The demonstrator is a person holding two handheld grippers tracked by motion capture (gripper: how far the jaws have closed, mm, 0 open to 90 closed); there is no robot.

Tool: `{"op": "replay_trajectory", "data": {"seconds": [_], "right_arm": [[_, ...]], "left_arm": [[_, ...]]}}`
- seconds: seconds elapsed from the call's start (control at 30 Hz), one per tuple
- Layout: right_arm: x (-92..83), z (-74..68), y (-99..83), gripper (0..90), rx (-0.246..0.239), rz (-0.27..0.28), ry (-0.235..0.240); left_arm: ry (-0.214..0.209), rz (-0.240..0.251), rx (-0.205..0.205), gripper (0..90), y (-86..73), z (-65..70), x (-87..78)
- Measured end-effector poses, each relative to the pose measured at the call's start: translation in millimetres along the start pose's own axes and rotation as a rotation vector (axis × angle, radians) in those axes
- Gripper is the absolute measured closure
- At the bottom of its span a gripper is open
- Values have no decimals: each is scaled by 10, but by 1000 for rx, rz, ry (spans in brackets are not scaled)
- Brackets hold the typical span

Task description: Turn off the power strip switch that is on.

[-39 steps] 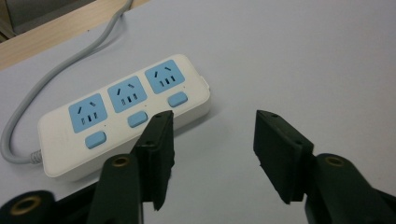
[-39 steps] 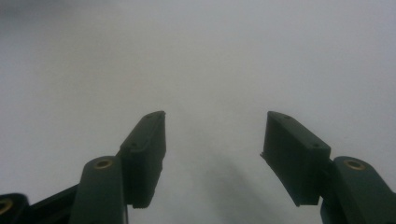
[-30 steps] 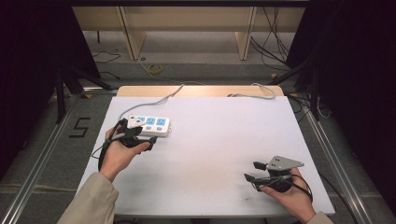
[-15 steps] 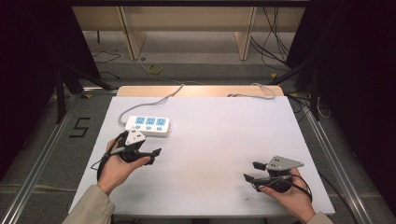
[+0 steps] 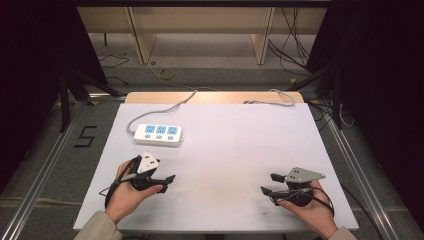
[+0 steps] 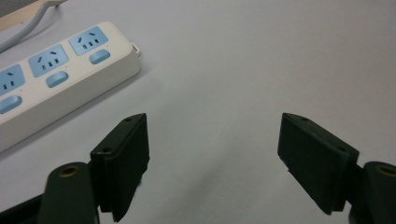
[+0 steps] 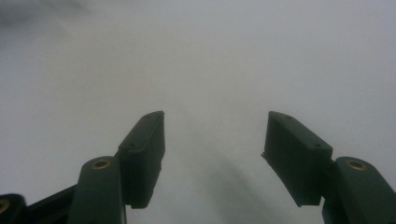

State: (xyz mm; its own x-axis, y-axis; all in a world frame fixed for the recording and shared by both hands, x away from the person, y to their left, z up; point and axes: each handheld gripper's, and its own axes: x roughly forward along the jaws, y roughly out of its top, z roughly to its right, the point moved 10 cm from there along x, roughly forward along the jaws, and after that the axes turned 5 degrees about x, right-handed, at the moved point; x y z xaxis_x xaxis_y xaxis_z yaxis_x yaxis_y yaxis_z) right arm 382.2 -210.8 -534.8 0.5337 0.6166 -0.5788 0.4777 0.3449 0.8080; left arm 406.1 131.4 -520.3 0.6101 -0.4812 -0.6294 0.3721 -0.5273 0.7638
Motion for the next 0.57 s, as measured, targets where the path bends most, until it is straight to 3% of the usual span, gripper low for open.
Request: {"op": "replay_trajectory", "data": {"seconds": [0.23,0.43,0.57], "right_arm": [[-3,-3,1,390,-1,0,0],[-11,-10,6,388,1,2,-2],[-15,1,6,387,0,5,-5]], "left_arm": [[-5,4,-12,240,-147,86,-22],[24,14,-32,235,-185,18,-13],[54,-31,-29,194,-320,-64,66]]}}
